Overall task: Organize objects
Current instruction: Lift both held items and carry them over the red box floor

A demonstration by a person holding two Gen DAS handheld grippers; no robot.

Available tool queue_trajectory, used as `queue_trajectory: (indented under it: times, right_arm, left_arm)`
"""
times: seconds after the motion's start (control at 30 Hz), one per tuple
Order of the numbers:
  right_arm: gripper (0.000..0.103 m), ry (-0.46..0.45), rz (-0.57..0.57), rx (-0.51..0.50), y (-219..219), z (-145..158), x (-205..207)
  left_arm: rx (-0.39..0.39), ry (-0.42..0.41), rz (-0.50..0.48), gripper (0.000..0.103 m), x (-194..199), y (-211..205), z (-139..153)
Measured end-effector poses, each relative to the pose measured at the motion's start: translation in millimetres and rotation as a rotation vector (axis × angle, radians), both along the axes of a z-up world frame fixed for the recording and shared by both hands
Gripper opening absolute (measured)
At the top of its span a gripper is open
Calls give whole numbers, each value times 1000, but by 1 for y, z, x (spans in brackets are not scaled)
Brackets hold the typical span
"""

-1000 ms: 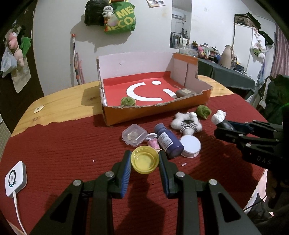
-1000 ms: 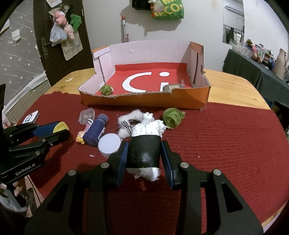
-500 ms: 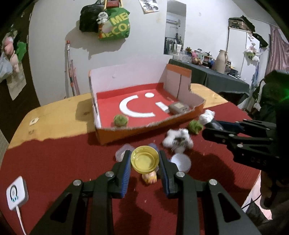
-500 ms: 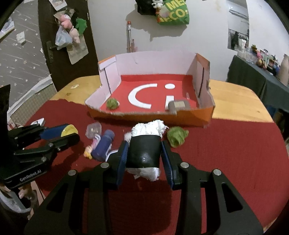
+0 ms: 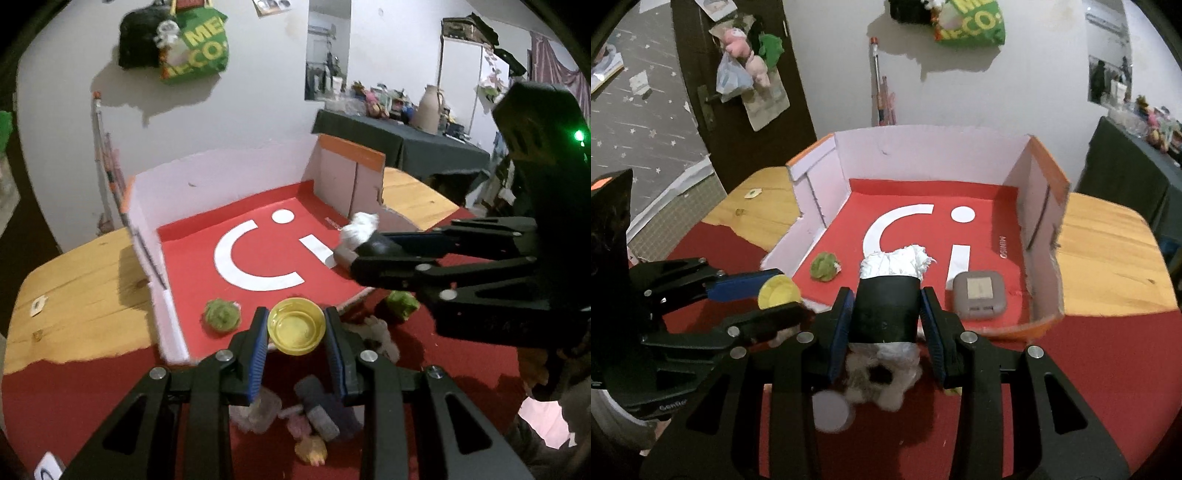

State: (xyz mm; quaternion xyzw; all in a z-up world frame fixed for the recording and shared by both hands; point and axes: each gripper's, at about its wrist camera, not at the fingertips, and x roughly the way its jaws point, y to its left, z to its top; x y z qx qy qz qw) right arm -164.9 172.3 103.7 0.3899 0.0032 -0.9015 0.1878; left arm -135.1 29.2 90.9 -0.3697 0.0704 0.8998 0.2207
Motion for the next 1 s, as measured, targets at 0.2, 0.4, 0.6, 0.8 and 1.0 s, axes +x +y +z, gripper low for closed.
queue_trajectory:
  times: [0.2,0.4,0.6,0.8,1.0]
  right_arm:
    - [36,-95,8,3,-1,-16,-37]
    - [36,-191,7,-20,1,-33,-61]
    - [36,-278,2,-65,6,-44,-74]
    - [36,-316,-2,-62,7,-48,-79]
    - [36,-333,1,-38,5,-50,-81]
  left_arm:
    - [-69,-48,-57,31,-31,13,-15]
    - [-96,-98,-90,31,-52,18,-27]
    - [-91,-145,-104,31,-67,16,-36]
    - [-95,-200,-123,31,-77,17,-47]
    - [-100,-222,-120,31,-85,17,-51]
